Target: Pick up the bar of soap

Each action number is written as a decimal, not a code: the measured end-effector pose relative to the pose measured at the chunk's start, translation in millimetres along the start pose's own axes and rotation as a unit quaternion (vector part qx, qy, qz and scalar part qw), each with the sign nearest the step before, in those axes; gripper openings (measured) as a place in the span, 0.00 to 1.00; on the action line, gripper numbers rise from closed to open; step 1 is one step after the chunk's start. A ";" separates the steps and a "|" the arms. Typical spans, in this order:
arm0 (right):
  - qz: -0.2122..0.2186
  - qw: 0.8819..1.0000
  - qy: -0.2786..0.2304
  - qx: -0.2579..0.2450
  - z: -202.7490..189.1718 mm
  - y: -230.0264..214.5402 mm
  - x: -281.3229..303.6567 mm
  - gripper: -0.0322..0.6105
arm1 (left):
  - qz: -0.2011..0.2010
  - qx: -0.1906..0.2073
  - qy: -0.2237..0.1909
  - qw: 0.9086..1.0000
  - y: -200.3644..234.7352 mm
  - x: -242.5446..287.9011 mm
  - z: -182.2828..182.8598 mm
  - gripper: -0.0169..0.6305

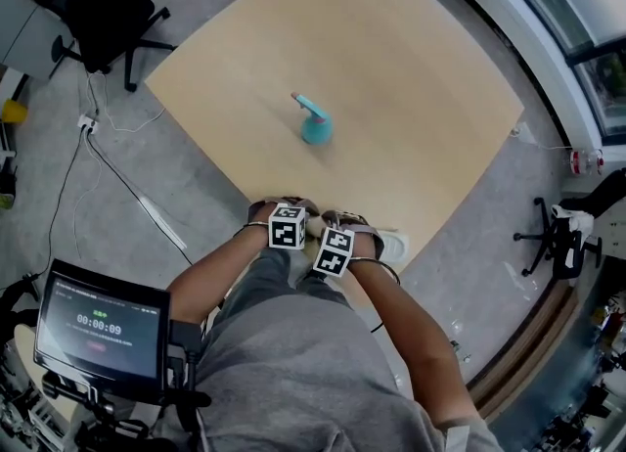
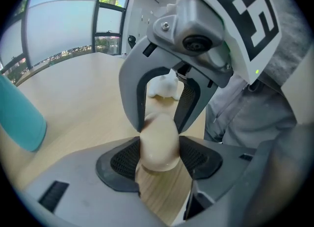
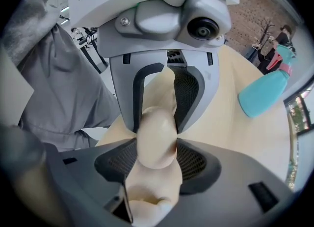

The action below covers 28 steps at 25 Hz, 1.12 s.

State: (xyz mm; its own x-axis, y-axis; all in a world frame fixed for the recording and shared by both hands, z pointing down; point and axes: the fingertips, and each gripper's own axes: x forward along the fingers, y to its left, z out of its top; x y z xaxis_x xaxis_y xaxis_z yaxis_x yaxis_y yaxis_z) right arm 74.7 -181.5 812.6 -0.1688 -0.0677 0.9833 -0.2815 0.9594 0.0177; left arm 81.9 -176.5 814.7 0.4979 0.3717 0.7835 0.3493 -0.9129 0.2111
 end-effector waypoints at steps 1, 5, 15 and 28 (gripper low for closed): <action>-0.001 1.000 0.003 -0.001 1.3 0.4 1.1 0.42 | -0.001 -0.006 -0.004 1.000 -0.5 -1.2 -1.3 0.41; -0.003 1.000 0.016 -0.002 2.1 -3.7 5.4 0.42 | 0.012 -0.021 -0.010 1.000 4.8 -2.4 -4.9 0.42; 0.012 0.999 0.034 0.010 0.4 -22.1 19.5 0.42 | 0.045 -0.036 -0.029 0.998 28.7 -18.2 -10.9 0.42; -0.026 0.998 -0.004 0.054 10.5 -44.7 18.2 0.44 | 0.110 -0.093 -0.076 0.987 47.7 -53.4 -25.9 0.42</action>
State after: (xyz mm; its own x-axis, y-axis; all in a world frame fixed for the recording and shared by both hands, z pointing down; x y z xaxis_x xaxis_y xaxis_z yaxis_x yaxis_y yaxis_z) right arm 74.4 -228.5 827.8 -0.1588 -0.1201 0.9800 -0.3909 0.9191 0.0493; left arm 51.4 -244.3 798.1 0.6634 0.1681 0.7291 0.0737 -0.9844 0.1599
